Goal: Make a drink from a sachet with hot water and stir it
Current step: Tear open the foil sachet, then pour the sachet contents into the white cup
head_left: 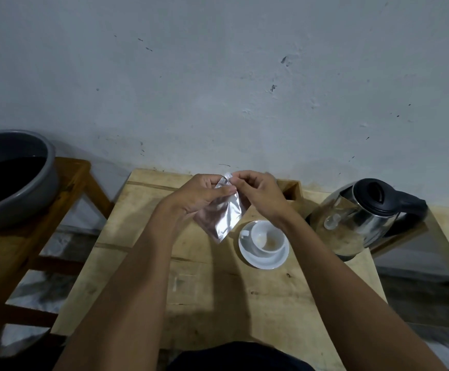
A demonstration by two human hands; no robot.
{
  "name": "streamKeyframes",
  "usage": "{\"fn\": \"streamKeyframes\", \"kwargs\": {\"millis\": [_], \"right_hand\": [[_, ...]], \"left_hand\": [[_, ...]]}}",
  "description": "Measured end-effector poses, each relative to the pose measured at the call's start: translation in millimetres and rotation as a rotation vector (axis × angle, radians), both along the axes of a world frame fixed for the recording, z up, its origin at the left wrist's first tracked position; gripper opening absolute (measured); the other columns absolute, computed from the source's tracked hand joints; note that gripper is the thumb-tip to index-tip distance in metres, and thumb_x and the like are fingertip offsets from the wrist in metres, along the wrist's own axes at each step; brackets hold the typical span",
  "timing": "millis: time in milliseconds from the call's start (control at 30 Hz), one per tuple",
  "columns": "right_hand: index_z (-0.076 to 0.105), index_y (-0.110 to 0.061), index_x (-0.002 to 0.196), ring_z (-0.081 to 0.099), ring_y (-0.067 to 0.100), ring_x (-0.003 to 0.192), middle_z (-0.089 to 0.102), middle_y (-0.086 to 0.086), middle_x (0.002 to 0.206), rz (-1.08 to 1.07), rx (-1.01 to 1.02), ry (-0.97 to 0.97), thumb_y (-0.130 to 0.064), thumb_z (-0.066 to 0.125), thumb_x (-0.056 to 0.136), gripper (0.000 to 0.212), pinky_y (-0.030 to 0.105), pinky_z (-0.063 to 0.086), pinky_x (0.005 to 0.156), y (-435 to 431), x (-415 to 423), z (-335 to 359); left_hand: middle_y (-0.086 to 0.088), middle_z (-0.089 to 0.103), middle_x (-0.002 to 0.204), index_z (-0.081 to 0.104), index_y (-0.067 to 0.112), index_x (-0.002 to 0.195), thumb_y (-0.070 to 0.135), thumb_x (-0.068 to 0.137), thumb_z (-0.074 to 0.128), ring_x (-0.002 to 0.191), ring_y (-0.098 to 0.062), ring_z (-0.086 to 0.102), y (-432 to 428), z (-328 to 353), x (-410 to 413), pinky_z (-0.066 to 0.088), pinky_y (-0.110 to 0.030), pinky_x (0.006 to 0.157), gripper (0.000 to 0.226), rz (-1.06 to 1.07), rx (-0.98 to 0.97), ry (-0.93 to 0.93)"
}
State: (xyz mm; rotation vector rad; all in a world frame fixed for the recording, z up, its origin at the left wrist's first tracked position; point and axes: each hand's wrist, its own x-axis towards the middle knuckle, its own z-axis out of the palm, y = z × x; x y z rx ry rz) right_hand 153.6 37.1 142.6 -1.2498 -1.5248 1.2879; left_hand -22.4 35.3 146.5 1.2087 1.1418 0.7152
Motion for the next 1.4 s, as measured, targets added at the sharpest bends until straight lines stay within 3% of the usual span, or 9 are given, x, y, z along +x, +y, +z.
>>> {"fn": "streamKeyframes", "kwargs": {"millis": [133,333,433,567,667,800,933,1100,1400], "right_hand": [[0.072,-0.008,0.090,0.059,0.020,0.054,0.065,0.005,0.062,0.047,-0.060,-0.039,-0.029,0.062,0.097,0.024,0.033,0.051,0.060,1,6,1],[0.067,-0.002,0.094,0.059,0.006,0.068,0.066,0.003,0.078,-0.460,-0.036,0.298,-0.018,0.056,0.100,0.020,0.020,0.050,0.066,-17,-39,-21],[0.064,-0.008,0.096,0.062,0.014,0.082,0.067,0.007,0.088,-0.599,-0.116,0.470,-0.019,0.056,0.100,0.015,0.028,0.052,0.078,-16,-53,-30],[0.063,-0.010,0.098,0.063,0.013,0.085,0.068,0.005,0.091,-0.744,-0.104,0.494,-0.020,0.053,0.101,0.015,0.030,0.054,0.081,-12,-65,-29],[0.060,-0.008,0.099,0.062,0.009,0.075,0.062,0.000,0.086,-0.837,-0.116,0.530,-0.023,0.049,0.103,0.019,0.033,0.052,0.076,-5,-61,-21],[0.059,-0.006,0.103,0.061,-0.006,0.064,0.055,-0.003,0.084,-0.738,-0.050,0.538,-0.026,0.051,0.103,0.021,0.031,0.058,0.084,9,-41,-12],[0.060,-0.011,0.096,0.062,0.006,0.068,0.059,-0.001,0.078,-0.667,-0.038,0.509,-0.026,0.053,0.102,0.018,0.030,0.057,0.078,6,-34,-15],[0.061,-0.008,0.101,0.063,0.007,0.071,0.056,0.002,0.088,-0.806,-0.074,0.597,-0.026,0.053,0.102,0.019,0.020,0.055,0.070,14,-10,-22],[0.064,-0.001,0.084,0.045,0.007,0.058,0.051,0.004,0.068,-0.542,-0.087,0.172,-0.030,0.053,0.101,0.035,0.021,0.041,0.057,3,3,-35]], "left_hand": [[-0.006,0.073,0.087,0.074,0.008,0.095,0.023,0.083,0.070,0.075,-0.013,0.065,0,-2,3,0.051,-0.023,0.072,0.019,0.041,0.054,0.055],[-0.010,0.059,0.070,0.066,0.000,0.078,0.015,0.089,0.063,0.061,-0.011,0.049,-3,-12,21,0.040,-0.017,0.055,0.019,0.206,0.145,-0.050],[0.004,0.064,0.060,0.066,0.006,0.073,0.008,0.090,0.061,0.056,-0.002,0.056,-4,-15,26,0.045,-0.012,0.055,0.018,0.225,0.143,-0.118],[-0.017,0.055,0.080,0.063,-0.009,0.080,0.011,0.087,0.065,0.080,-0.026,0.050,-1,-19,29,0.042,-0.035,0.077,0.022,0.203,0.113,-0.275],[-0.009,0.068,0.070,0.068,-0.008,0.086,0.004,0.089,0.061,0.070,-0.015,0.063,-3,-22,31,0.051,-0.024,0.071,0.014,0.276,0.130,-0.216],[0.014,0.057,0.047,0.069,-0.005,0.091,0.013,0.090,0.062,0.041,0.005,0.045,-7,-24,27,0.037,-0.010,0.045,0.019,0.349,0.162,-0.066],[0.001,0.066,0.065,0.073,0.011,0.080,0.021,0.086,0.067,0.053,-0.003,0.056,-5,-21,25,0.043,-0.016,0.051,0.013,0.410,0.132,-0.039],[0.013,0.073,0.076,0.073,0.025,0.084,0.021,0.087,0.067,0.069,0.000,0.064,-9,-29,11,0.050,-0.020,0.066,0.008,0.403,0.178,-0.010],[0.008,0.072,0.074,0.071,0.023,0.077,0.023,0.087,0.067,0.069,-0.006,0.064,-13,-31,-1,0.050,-0.021,0.064,0.011,0.411,0.154,0.009]]}}
